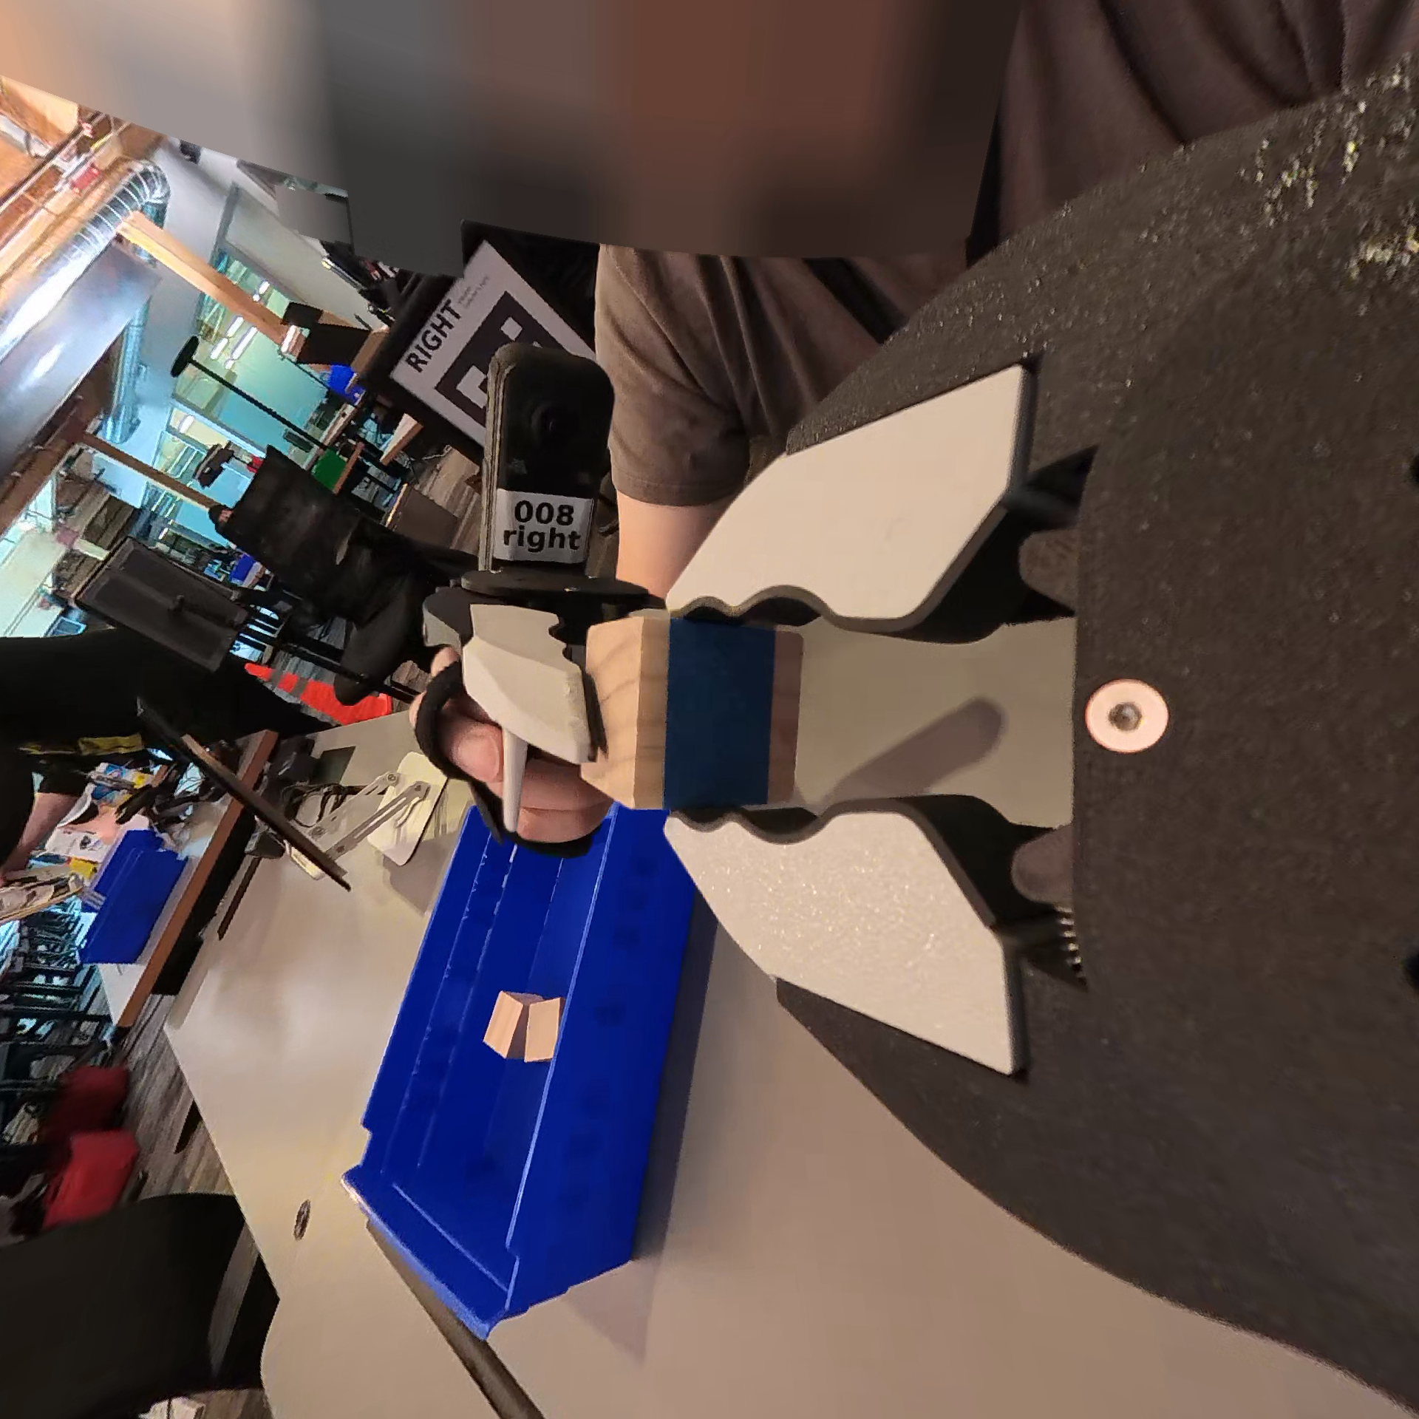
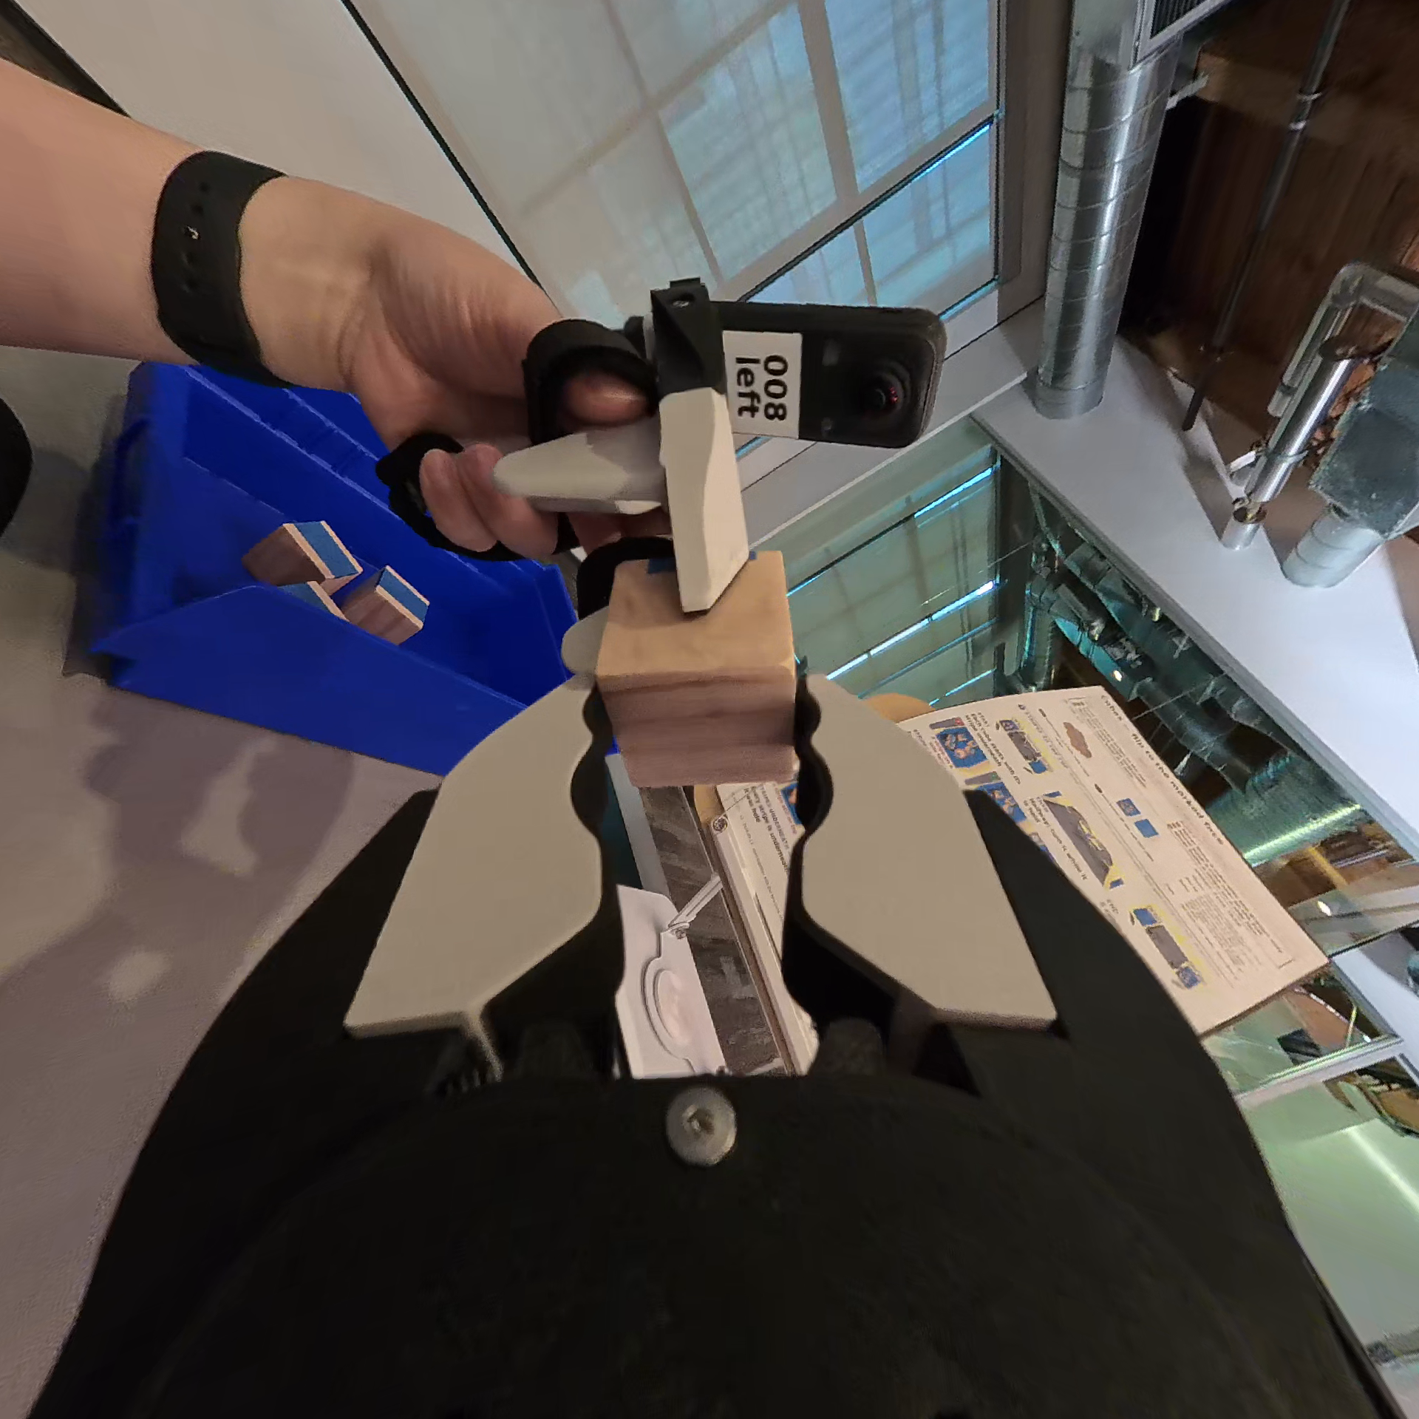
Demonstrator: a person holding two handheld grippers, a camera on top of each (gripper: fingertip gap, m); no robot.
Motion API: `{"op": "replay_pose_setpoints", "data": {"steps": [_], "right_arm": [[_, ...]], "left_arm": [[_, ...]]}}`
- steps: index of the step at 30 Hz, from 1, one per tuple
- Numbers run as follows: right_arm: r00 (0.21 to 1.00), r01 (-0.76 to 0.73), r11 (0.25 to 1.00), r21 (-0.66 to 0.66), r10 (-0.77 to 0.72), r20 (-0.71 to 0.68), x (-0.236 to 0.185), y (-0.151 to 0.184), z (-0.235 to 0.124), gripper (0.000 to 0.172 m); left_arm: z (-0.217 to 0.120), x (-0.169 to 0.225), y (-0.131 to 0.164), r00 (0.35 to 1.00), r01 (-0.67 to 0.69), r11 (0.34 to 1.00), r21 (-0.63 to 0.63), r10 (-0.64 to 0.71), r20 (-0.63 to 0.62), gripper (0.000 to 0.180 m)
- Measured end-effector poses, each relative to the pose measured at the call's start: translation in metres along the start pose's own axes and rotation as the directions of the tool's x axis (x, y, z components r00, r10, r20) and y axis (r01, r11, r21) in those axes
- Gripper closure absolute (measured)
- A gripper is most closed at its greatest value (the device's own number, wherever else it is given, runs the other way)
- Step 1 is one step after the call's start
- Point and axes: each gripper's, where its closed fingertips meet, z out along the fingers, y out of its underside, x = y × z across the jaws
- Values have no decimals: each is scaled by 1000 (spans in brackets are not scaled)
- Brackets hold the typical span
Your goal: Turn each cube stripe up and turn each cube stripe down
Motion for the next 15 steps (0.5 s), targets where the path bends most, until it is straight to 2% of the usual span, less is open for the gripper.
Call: {"op": "replay_pose_setpoints", "data": {"steps": [2, 4, 6, 7, 9, 11, 13, 15], "right_arm": [[999, -2, 1000, -25, 3, 35, 0, 2, -2, 125], [996, -19, 997, -72, 25, 83, 6, 7, -8, 126], [991, -60, 975, -212, 84, 103, 29, 27, -23, 126], [981, -122, 937, -328, 164, 105, 42, 47, -37, 126], [912, -290, 760, -582, 404, 73, 57, 97, -80, 126], [832, -373, 527, -764, 555, -23, 58, 151, -131, 126], [772, -364, 337, -868, 630, -80, 44, 198, -171, 126], [690, -337, 215, -917, 719, -86, 19, 229, -187, 126]], "left_arm": [[-3, 3, -3, 1000, 1, 1000, 17, -1, -12, 132], [-12, 0, -9, 999, -21, 999, 39, 19, 35, 129], [-27, -7, -14, 990, -67, 996, 50, 60, 131, 128], [-35, -10, -16, 980, -89, 995, 43, 80, 180, 128], [-50, -9, -16, 962, -125, 992, 17, 117, 246, 130], [-63, -9, -16, 938, -155, 988, -9, 150, 314, 130], [-74, -8, -16, 919, -178, 984, -25, 176, 352, 132], [-79, -5, -15, 920, -183, 983, -28, 181, 348, 135]]}}
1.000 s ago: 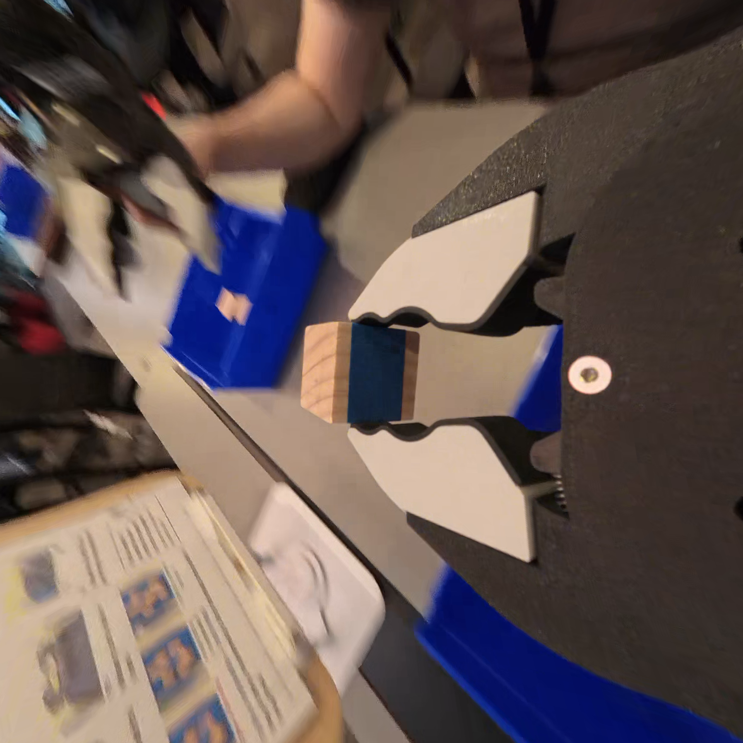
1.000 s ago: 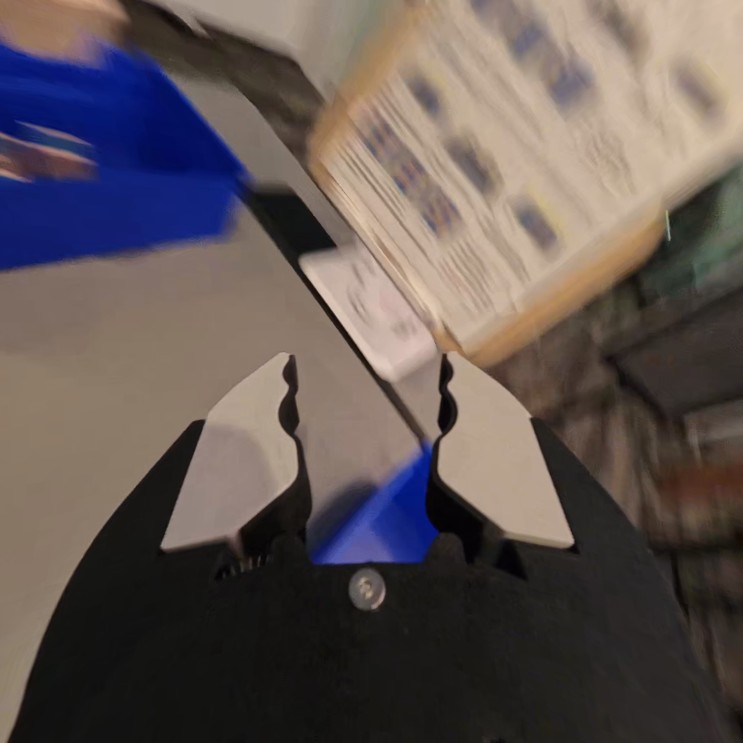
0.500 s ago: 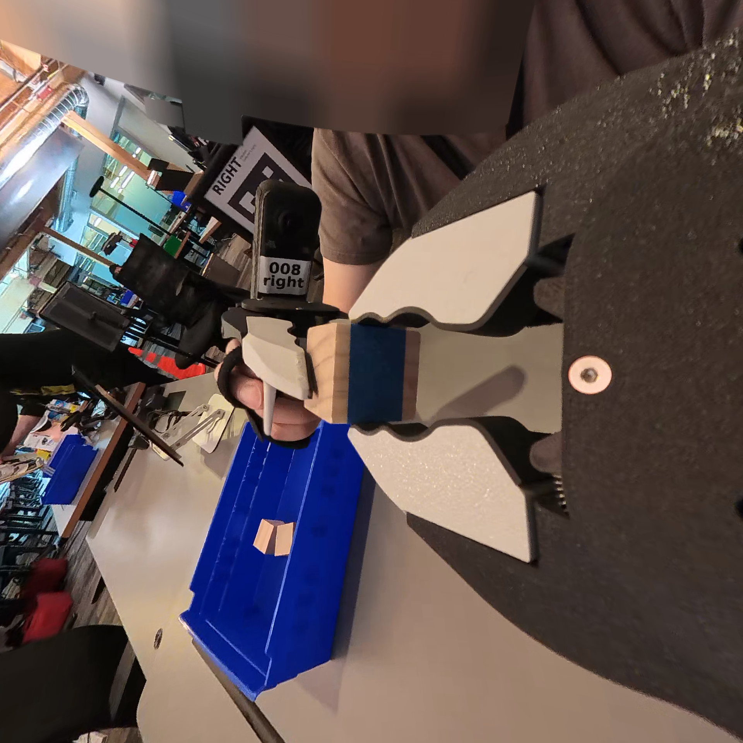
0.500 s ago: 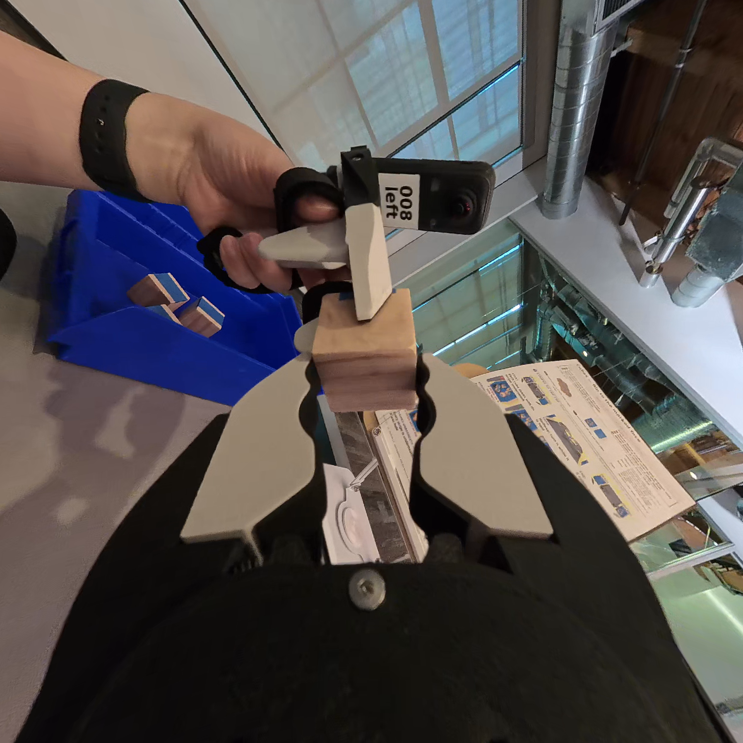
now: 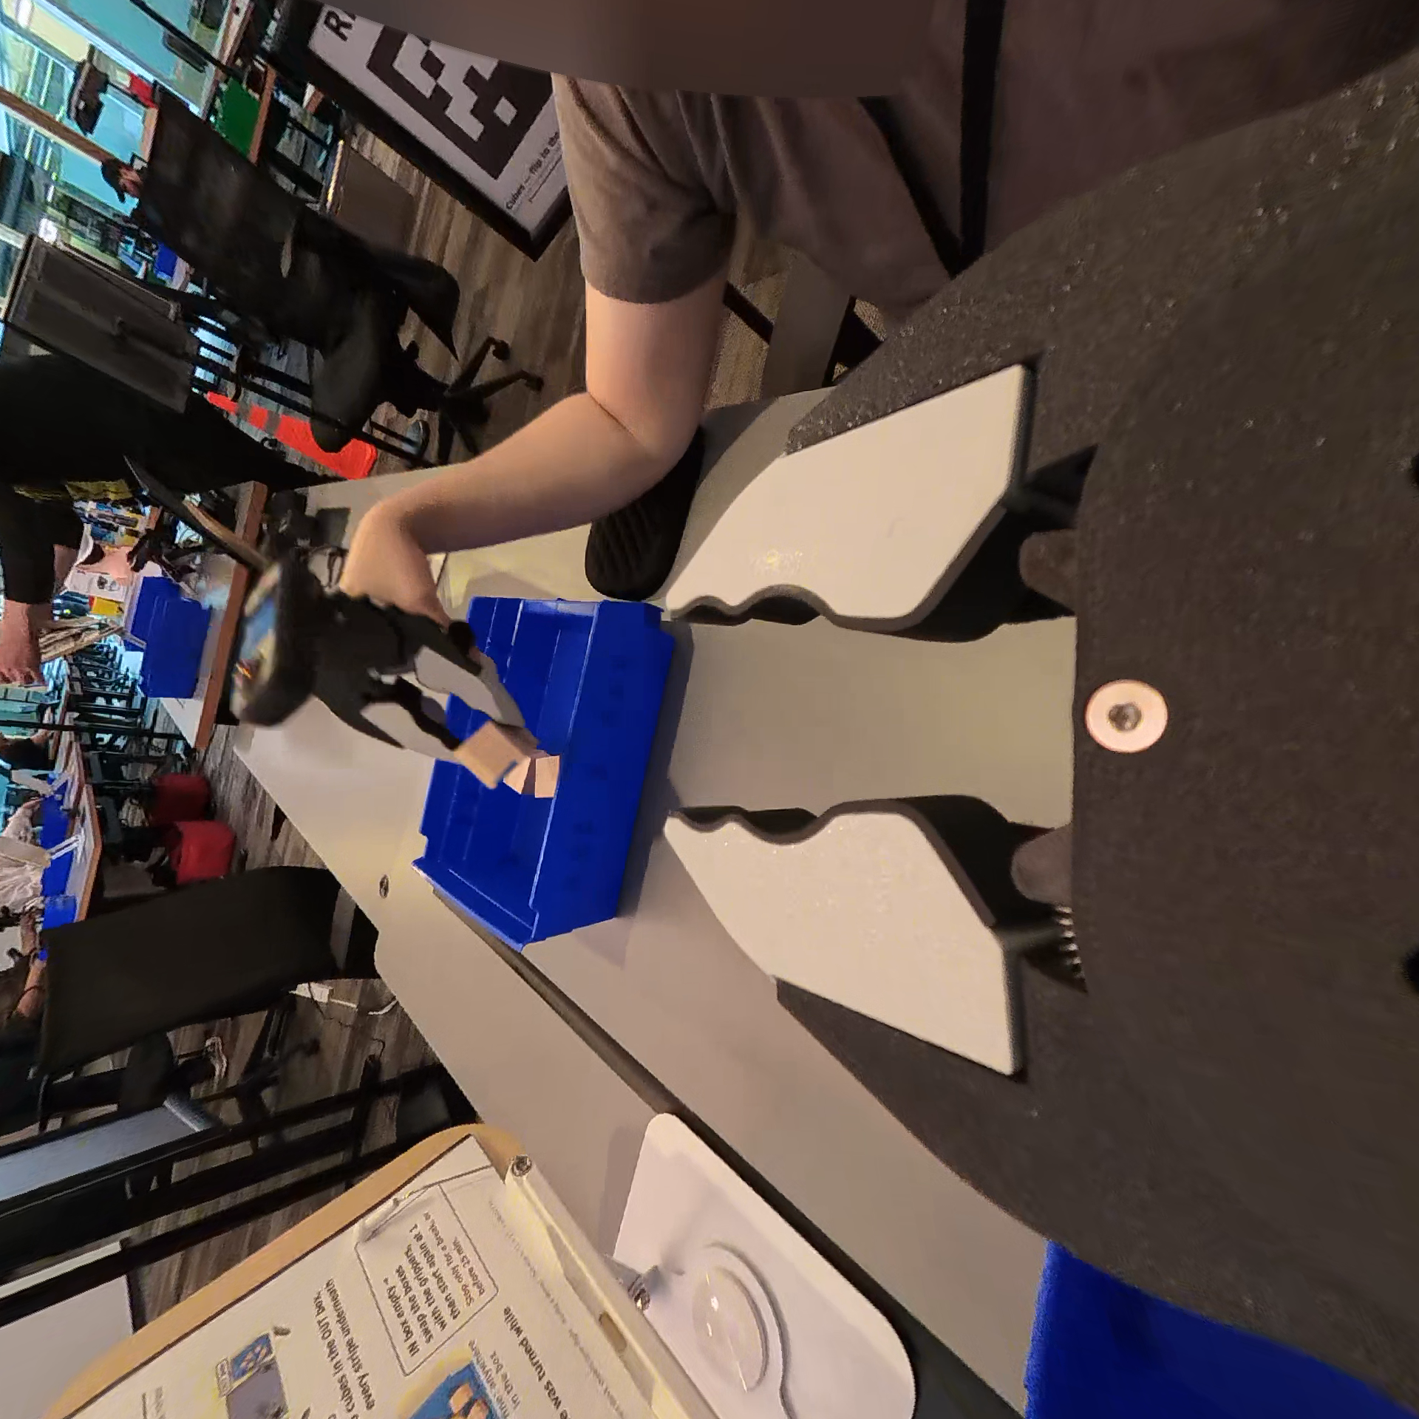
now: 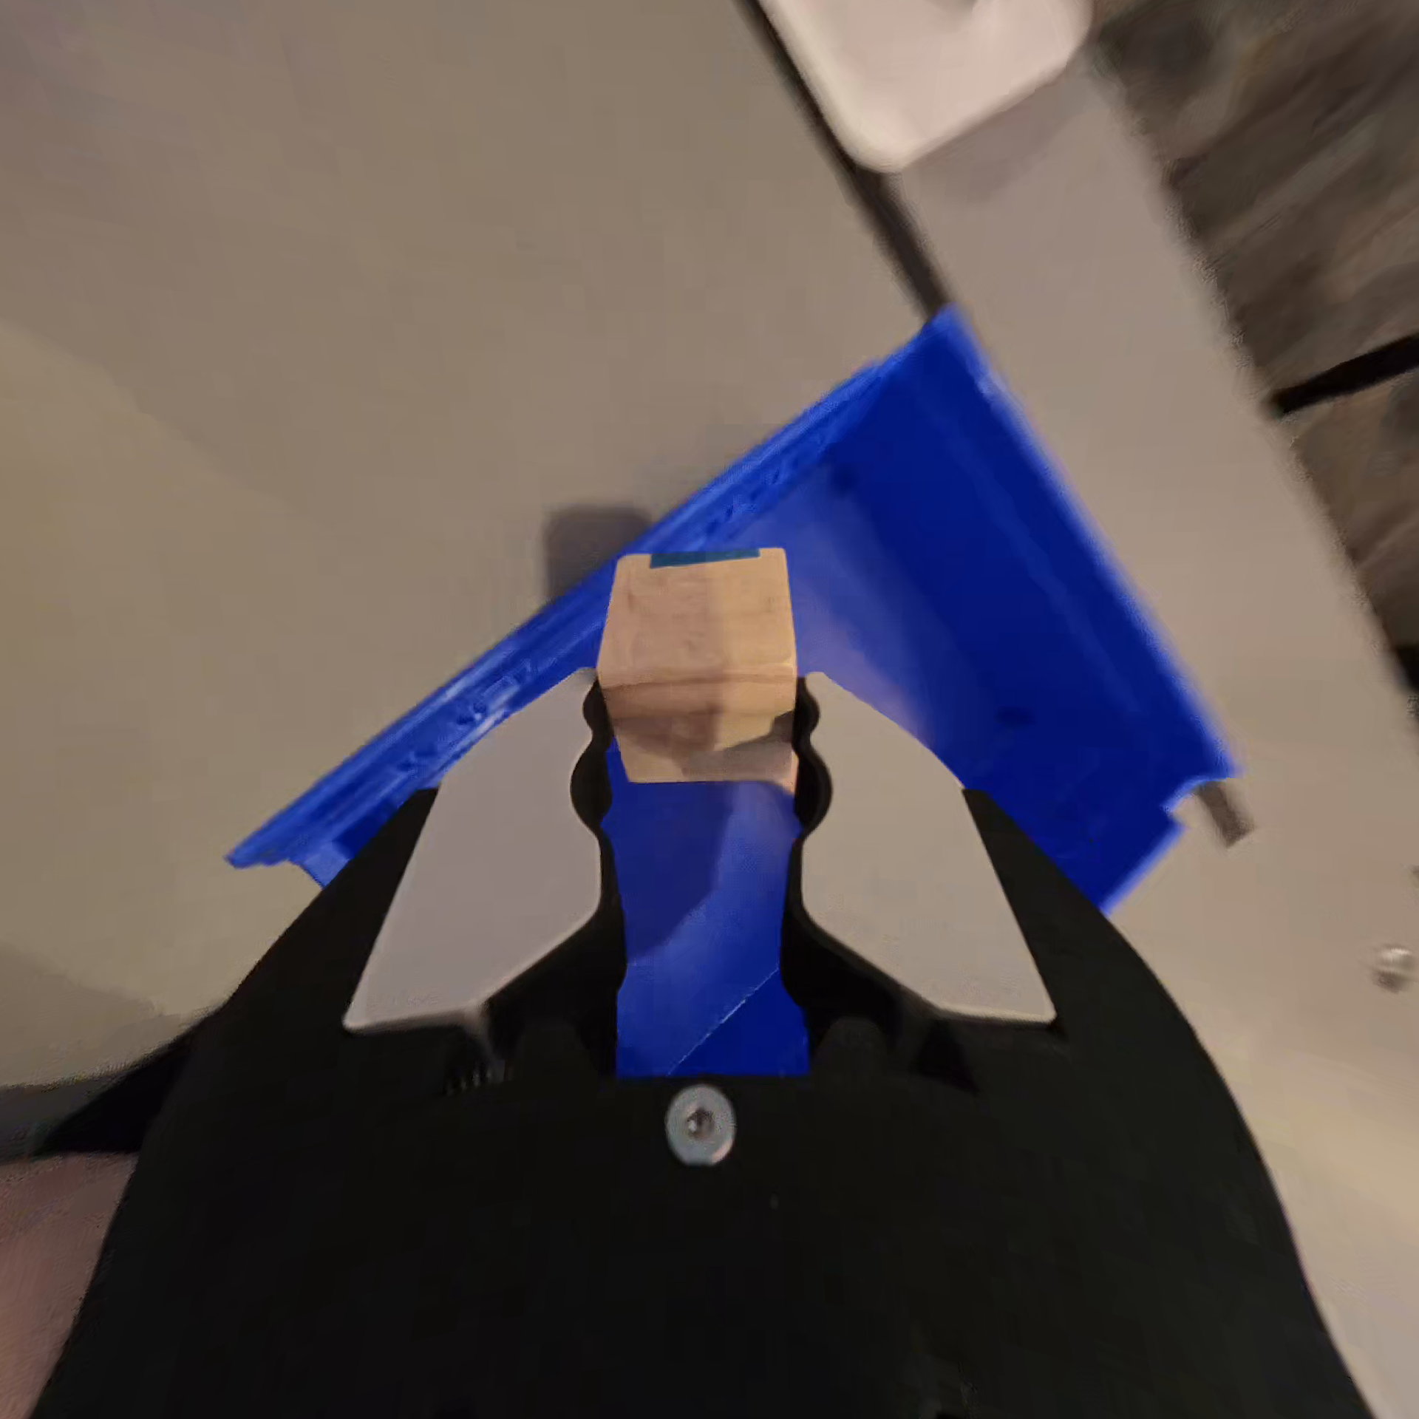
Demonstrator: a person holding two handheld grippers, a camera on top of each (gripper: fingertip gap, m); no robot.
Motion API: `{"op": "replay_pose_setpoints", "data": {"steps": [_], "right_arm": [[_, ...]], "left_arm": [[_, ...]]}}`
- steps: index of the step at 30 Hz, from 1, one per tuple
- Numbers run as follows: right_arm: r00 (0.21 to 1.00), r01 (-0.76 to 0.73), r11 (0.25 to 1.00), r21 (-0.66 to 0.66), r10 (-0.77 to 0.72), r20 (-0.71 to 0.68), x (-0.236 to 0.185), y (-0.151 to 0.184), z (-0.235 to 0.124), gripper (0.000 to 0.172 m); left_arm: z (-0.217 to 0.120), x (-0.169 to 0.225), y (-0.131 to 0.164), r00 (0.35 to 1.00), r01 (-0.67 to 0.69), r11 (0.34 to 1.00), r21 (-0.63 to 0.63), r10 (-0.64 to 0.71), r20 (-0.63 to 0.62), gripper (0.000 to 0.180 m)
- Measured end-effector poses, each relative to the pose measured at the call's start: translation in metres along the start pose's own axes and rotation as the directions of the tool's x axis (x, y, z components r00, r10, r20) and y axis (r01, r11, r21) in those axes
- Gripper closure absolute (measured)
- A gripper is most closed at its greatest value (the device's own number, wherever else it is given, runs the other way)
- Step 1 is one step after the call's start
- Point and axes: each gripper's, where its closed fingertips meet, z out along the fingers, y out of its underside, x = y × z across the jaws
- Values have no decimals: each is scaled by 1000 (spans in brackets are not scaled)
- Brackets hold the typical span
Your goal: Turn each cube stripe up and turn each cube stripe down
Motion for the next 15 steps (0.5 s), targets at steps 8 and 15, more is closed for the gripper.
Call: {"op": "replay_pose_setpoints", "data": {"steps": [8, 15], "right_arm": [[994, 18, 946, -324, 19, 108, 1, 47, 76, 124], [995, 9, 917, -398, 31, 93, 6, 57, 107, 124]], "left_arm": [[-2, -5, 7, 1000, 8, 999, -35, -8, 14, 135], [-45, -81, 59, 870, 60, 935, -348, 122, 478, 145]]}}
